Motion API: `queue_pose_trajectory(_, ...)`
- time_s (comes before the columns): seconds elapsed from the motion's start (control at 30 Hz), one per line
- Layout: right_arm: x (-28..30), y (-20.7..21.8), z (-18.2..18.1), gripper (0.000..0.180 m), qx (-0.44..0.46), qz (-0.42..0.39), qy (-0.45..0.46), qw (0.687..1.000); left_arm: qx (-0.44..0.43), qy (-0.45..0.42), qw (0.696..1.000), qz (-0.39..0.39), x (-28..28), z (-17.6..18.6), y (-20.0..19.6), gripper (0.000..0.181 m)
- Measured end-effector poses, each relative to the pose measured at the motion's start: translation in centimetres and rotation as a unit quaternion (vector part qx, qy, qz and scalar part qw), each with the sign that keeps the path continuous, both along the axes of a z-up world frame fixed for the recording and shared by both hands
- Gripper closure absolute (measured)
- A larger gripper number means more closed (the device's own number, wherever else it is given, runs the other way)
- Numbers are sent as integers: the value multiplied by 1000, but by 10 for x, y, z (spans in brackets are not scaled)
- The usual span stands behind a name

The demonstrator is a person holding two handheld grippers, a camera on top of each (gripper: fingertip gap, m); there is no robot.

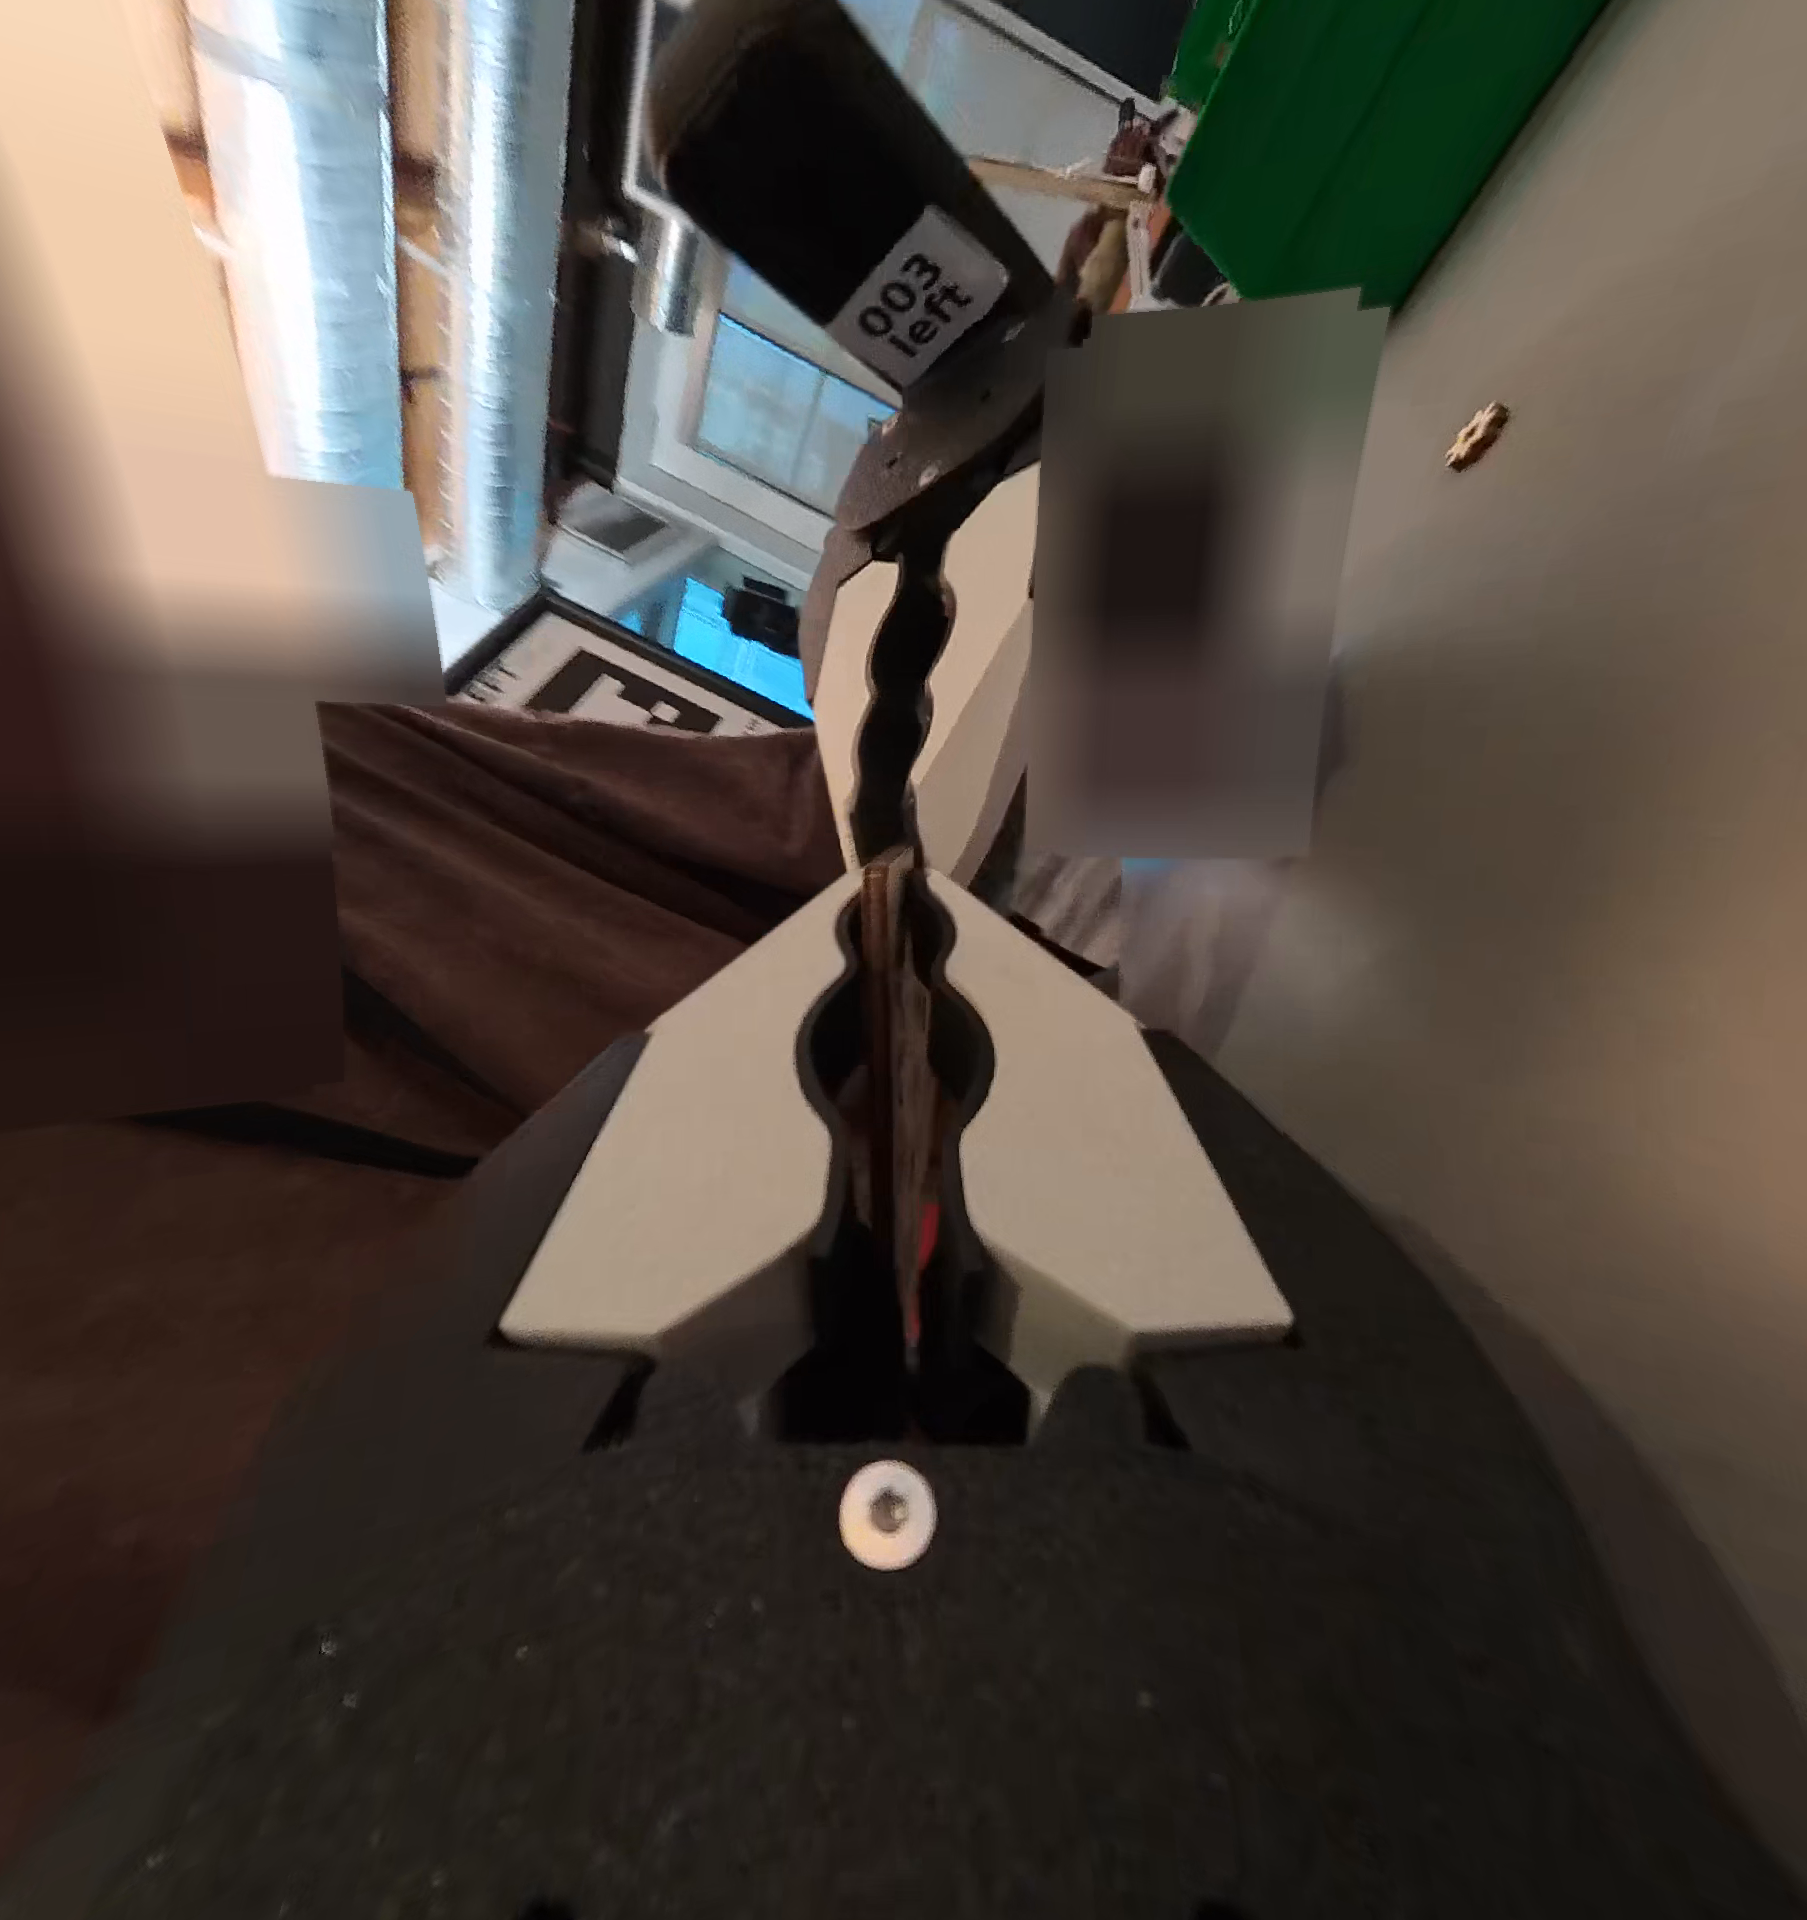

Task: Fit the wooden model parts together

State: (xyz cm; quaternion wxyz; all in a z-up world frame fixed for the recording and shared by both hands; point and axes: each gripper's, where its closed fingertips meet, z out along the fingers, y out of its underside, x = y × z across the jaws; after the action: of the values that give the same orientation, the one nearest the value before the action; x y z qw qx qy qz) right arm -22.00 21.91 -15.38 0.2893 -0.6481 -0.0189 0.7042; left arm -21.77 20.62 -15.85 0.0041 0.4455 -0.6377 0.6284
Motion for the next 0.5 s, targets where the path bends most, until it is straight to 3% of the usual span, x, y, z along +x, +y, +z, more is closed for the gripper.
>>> queue_pose_trajectory(0.37,-2,-2,12,176,-37,28,119,992,-34,-21,999,-8,-2,13,-1,175)
queue_pose_trajectory(0.5,-2,2,0,175,-18,11,28,999,-31,2,1000,1,-2,3,2,176)
